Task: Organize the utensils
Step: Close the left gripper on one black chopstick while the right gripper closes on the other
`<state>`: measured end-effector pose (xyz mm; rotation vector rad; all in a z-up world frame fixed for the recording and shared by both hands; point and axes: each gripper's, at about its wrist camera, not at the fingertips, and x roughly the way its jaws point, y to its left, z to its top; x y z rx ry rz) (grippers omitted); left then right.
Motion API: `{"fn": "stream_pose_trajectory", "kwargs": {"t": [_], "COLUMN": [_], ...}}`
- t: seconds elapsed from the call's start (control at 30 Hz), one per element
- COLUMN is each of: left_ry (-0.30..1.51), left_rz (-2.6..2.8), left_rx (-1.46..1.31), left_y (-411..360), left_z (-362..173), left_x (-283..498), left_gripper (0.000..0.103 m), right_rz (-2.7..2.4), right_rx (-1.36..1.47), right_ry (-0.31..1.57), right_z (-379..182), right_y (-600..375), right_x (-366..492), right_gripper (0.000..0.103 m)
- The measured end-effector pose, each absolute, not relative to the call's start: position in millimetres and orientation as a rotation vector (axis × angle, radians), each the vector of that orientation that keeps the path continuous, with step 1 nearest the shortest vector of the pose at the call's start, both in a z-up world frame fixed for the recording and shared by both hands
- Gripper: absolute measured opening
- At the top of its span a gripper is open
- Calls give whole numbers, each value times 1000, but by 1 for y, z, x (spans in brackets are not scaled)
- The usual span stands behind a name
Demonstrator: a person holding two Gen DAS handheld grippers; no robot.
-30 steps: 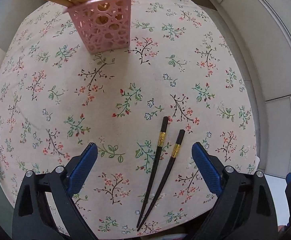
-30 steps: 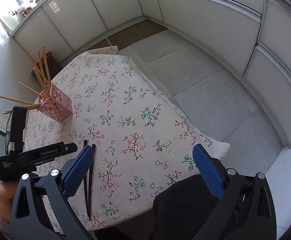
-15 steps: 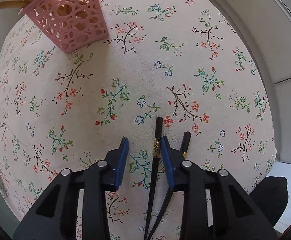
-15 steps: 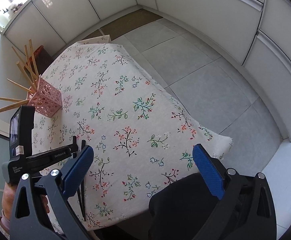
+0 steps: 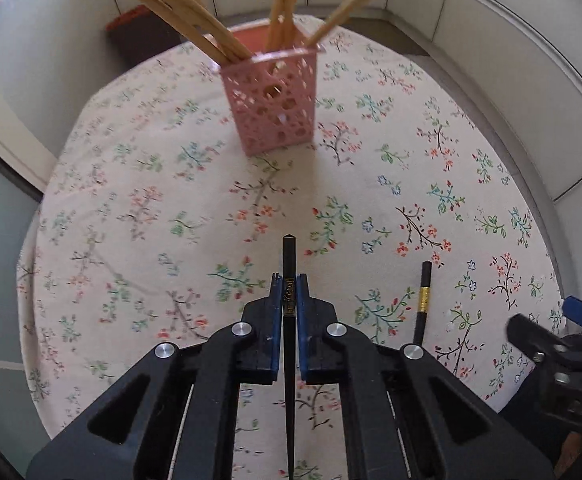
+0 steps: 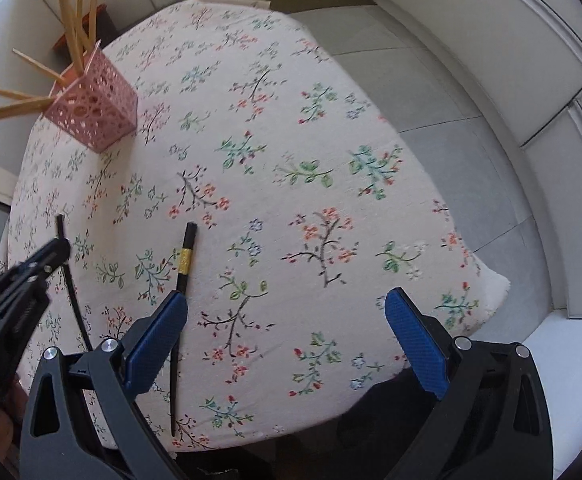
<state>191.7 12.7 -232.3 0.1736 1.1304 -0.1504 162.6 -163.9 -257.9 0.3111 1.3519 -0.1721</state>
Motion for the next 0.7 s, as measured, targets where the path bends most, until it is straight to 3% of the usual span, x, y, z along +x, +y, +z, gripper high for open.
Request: {"fn": "stream_pose_trajectory", "kwargs": {"t": [0.4,0.5,0.6,0.7], "left_ry": [858,831,816,808], "left_rz": [-36,-32,-31,-29], "left_rx": [211,211,190,174], "left_y": [58,62,69,73], "left_z": [-159,-152,-146,-140], "left_x": [169,164,161,159], "left_gripper": [6,6,6,6], "right_rz": [-193,-226,-267,-255], "right_rx": [388,370,331,327], "right_ry": [1562,1589,1578,1562], "right_z": [-310,-318,-320,-312], "right_y": [-115,-107,-99,-89], "right_x": [194,201,209,216], "right_gripper": [96,92,82,49]}}
